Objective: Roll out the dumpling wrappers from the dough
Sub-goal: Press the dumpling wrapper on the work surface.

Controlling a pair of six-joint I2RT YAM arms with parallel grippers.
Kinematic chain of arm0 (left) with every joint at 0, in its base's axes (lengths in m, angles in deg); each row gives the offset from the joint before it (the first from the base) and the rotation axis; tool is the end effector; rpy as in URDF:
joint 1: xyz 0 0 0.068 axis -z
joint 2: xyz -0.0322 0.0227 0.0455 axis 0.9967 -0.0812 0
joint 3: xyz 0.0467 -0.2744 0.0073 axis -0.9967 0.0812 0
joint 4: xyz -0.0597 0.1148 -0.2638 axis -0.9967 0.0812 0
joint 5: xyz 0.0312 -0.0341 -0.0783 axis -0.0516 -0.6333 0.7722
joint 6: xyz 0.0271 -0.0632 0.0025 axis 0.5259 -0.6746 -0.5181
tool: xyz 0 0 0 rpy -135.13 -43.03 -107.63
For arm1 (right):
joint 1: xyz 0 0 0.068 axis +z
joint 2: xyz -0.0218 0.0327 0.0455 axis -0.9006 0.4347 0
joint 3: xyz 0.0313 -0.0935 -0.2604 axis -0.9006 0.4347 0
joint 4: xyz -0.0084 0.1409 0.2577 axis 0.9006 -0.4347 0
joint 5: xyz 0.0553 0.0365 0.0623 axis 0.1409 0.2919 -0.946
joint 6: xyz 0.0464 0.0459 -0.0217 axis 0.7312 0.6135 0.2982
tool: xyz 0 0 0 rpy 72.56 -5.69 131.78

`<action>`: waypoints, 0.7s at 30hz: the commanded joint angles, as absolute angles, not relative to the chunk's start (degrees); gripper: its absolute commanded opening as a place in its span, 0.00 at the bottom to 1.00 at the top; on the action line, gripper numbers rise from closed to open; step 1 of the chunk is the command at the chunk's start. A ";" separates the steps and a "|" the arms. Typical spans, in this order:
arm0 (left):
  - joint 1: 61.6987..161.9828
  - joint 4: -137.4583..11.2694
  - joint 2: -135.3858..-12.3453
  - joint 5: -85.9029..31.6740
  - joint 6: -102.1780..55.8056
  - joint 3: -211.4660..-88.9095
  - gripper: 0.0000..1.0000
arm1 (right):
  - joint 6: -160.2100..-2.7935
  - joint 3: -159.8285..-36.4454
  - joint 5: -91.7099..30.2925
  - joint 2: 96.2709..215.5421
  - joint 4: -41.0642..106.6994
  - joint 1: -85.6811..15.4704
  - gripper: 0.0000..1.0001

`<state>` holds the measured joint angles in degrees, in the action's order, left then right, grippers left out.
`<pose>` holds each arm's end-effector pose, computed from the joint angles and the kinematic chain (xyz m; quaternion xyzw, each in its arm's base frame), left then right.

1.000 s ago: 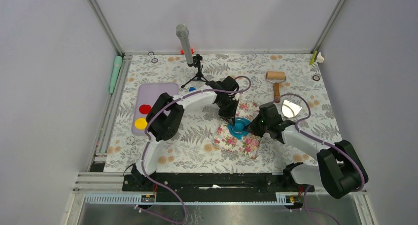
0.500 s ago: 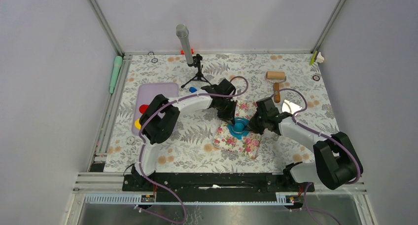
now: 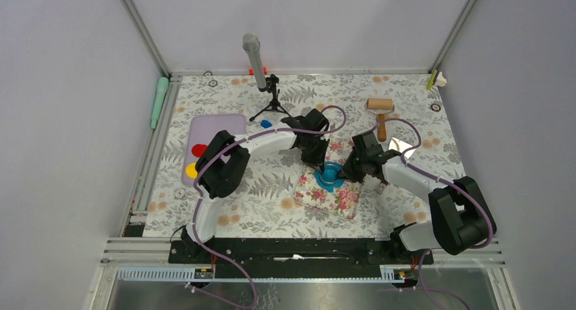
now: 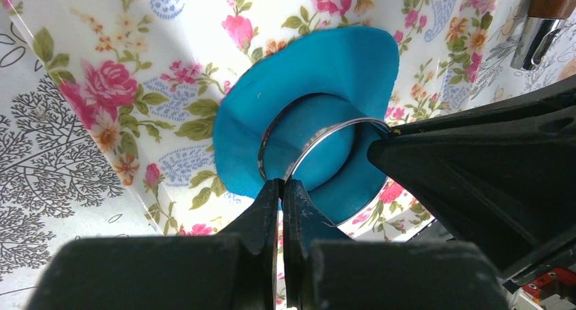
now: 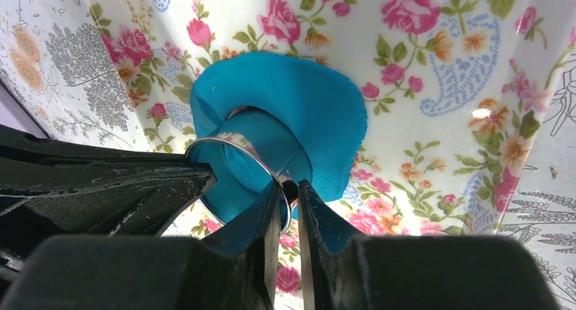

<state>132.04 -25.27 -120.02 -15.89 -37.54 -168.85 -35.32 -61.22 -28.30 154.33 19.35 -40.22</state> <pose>0.3175 -0.3637 0.1362 0.2079 0.9428 -0.2526 0.0639 0.2684 0.1249 0.1359 0.2249 0.9255 0.2219 0.2090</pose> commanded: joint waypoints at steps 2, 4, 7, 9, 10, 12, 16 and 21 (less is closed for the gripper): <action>134.20 -10.37 -126.13 -21.90 -33.16 -165.02 0.00 | -36.49 -61.97 -24.44 154.63 16.73 -41.20 0.24; 134.20 -10.07 -125.96 -22.35 -33.57 -165.66 0.00 | -36.19 -61.93 -24.77 154.11 17.15 -41.19 0.29; 134.13 -10.92 -125.69 -21.85 -34.48 -166.10 0.00 | -36.02 -61.74 -24.91 153.60 17.38 -41.21 0.30; 134.21 -11.54 -125.48 -21.71 -34.87 -166.48 0.02 | -36.02 -61.73 -25.04 153.70 17.33 -41.20 0.30; 134.21 -11.58 -125.45 -21.79 -34.96 -166.72 0.03 | -36.02 -61.72 -25.19 153.68 17.43 -41.18 0.30; 134.18 -11.64 -125.06 -22.04 -35.09 -166.99 0.06 | -35.98 -61.80 -25.58 153.74 17.48 -41.16 0.30; 134.21 -12.55 -123.52 -22.29 -35.29 -167.12 0.14 | -36.02 -62.14 -26.14 153.59 17.56 -41.20 0.30; 134.19 -15.28 -122.17 -21.29 -36.07 -167.23 0.20 | -35.78 -62.23 -26.67 153.68 17.65 -41.20 0.30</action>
<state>133.55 -23.17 -120.10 -17.92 -37.17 -169.46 -35.41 -61.22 -29.33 154.26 18.87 -40.35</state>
